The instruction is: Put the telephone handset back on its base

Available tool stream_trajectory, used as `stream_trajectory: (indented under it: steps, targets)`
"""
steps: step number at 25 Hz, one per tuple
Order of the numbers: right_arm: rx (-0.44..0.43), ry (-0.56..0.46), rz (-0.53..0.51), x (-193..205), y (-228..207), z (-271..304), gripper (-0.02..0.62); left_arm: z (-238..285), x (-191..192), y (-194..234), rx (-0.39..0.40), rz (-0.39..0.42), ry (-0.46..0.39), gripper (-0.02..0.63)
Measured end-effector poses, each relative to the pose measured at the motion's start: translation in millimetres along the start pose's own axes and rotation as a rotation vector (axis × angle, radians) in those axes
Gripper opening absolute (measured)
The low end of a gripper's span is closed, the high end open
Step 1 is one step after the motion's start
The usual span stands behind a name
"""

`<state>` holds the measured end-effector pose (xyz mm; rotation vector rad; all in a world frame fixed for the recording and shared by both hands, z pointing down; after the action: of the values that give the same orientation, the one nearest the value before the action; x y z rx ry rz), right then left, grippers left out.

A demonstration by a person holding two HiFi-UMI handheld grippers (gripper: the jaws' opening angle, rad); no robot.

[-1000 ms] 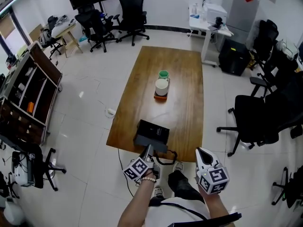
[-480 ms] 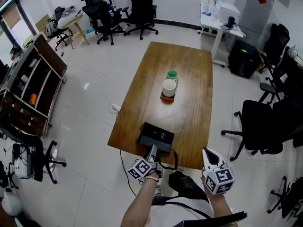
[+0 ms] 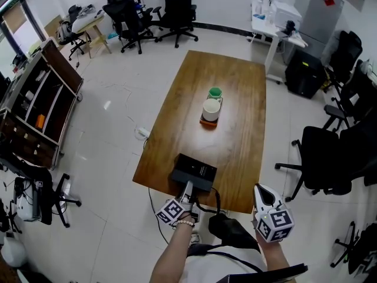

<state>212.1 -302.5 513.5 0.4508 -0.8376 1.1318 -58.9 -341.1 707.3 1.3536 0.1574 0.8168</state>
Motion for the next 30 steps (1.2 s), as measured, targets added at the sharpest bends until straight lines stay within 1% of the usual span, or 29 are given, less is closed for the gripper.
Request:
stream_trajectory:
  steps: [4,8,10,14,17,18,19,21,22,26,27,29,30]
  targets:
    - [0.000,0.006,0.003,3,1,0,0.002,1,2,3,0.014,-0.019,0.003,0.071]
    - [0.006,0.009,0.006,5,1,-1,0.002,2,3,3,0.008,-0.011,0.013,0.071]
    - [0.004,0.007,0.007,6,2,-1,0.002,3,4,5,-0.007,-0.017,0.015,0.074]
    - [0.003,-0.004,0.009,3,7,-2,0.002,3,5,6,-0.078,-0.010,0.046,0.085]
    - [0.005,-0.013,0.008,0,10,-4,0.002,1,5,10,-0.114,-0.039,0.077,0.132]
    - [0.005,-0.016,0.008,0,11,-5,0.002,-1,5,9,-0.111,-0.047,0.085,0.163]
    - [0.006,-0.018,0.008,0,12,-5,0.002,-3,4,7,-0.098,-0.050,0.091,0.173]
    - [0.007,-0.020,0.007,-1,14,-6,0.002,-10,3,-1,-0.072,-0.042,0.099,0.173]
    - [0.008,-0.022,0.008,-1,15,-7,0.002,-15,2,-5,-0.071,-0.032,0.103,0.173]
    - [0.008,-0.040,0.006,-5,23,-12,0.002,-49,-6,-17,-0.131,0.021,0.085,0.173]
    - [0.008,-0.046,0.004,-6,26,-14,0.002,-60,-10,-21,-0.150,0.041,0.079,0.149]
    - [0.009,-0.058,0.000,-6,34,-18,0.002,-80,-17,-29,-0.185,0.093,0.087,0.047]
    - [0.010,-0.063,0.000,-6,39,-20,0.002,-89,-18,-33,-0.201,0.132,0.103,0.005]
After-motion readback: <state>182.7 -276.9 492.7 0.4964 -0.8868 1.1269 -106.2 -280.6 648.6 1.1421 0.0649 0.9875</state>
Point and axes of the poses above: the fingertips, and each gripper's own axes: z forward along the fingers, y to its left, x out of its underside, the point moved 4 cm from there along -z, backward along the fingers, and after that the axes turned 12 degrees about y, right-handed, at the moved point
